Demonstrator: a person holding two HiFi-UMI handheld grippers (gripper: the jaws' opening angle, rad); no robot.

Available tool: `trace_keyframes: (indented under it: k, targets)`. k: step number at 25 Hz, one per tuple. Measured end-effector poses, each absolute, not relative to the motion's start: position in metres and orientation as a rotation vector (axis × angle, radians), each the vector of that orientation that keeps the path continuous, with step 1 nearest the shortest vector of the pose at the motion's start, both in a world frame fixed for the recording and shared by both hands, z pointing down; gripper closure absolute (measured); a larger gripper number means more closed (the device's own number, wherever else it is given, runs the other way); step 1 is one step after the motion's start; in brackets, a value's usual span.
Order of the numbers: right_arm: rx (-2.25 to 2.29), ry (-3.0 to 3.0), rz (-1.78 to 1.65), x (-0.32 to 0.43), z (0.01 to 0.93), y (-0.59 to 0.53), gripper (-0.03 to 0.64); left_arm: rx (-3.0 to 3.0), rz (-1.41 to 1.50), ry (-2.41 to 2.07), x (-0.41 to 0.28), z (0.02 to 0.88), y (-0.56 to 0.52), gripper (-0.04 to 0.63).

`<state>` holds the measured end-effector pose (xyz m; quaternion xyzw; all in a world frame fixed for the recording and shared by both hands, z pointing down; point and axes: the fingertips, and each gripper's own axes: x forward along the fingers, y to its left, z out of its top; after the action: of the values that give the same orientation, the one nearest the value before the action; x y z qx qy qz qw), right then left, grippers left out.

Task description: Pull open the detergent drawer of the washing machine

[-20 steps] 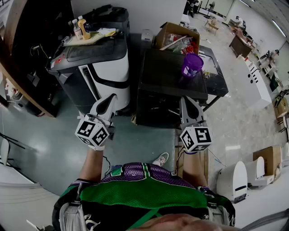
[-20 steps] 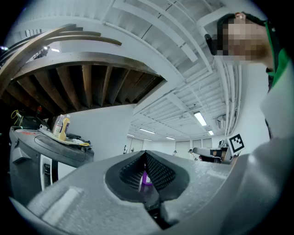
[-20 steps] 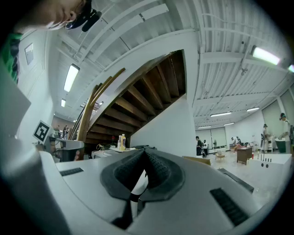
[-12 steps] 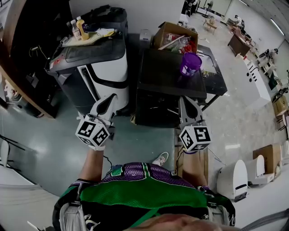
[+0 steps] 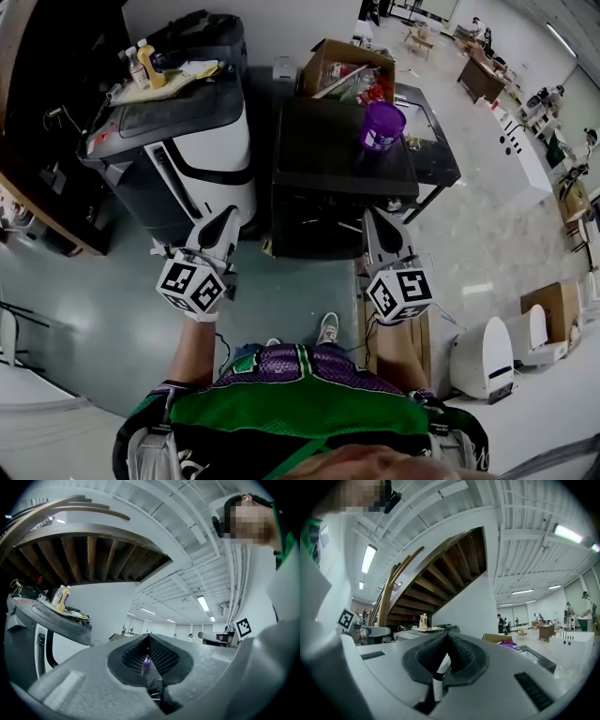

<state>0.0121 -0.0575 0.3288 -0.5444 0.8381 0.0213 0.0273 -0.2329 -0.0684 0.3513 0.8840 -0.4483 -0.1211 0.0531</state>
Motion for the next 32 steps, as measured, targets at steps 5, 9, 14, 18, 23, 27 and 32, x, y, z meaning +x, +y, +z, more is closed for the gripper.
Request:
trace_keyframes:
  k: [5, 9, 14, 18, 23, 27, 32]
  targets:
    - [-1.655, 2.610, 0.042, 0.028, 0.327, -0.065, 0.617, 2.666, -0.368, -1.321, -0.211, 0.358, -0.079, 0.578]
    - [-1.605, 2.622, 0.041, 0.050, 0.323, -0.074, 0.617, 2.649, -0.396, -1.313, -0.184, 0.357, -0.088, 0.578]
    - [-1.567, 2.612, 0.066, 0.089, 0.310, -0.083, 0.616, 2.665, -0.419, -1.292, -0.137, 0.347, -0.097, 0.577]
    - [-1.535, 2.612, 0.054, 0.117, 0.313, -0.086, 0.615, 2.698, -0.418, -1.269, -0.099, 0.342, -0.099, 0.577]
    - [-1.490, 2.627, 0.030, 0.131, 0.316, -0.092, 0.615, 2.705, -0.373, -1.267, -0.074, 0.344, -0.102, 0.577]
    - [-1.477, 2.624, 0.031, 0.134, 0.310, -0.104, 0.615, 2.697, -0.301, -1.261, -0.068, 0.348, -0.116, 0.577]
    - [-1.444, 2.656, 0.064, 0.130, 0.302, -0.111, 0.615, 2.695, -0.345, -1.237, -0.065, 0.340, -0.127, 0.565]
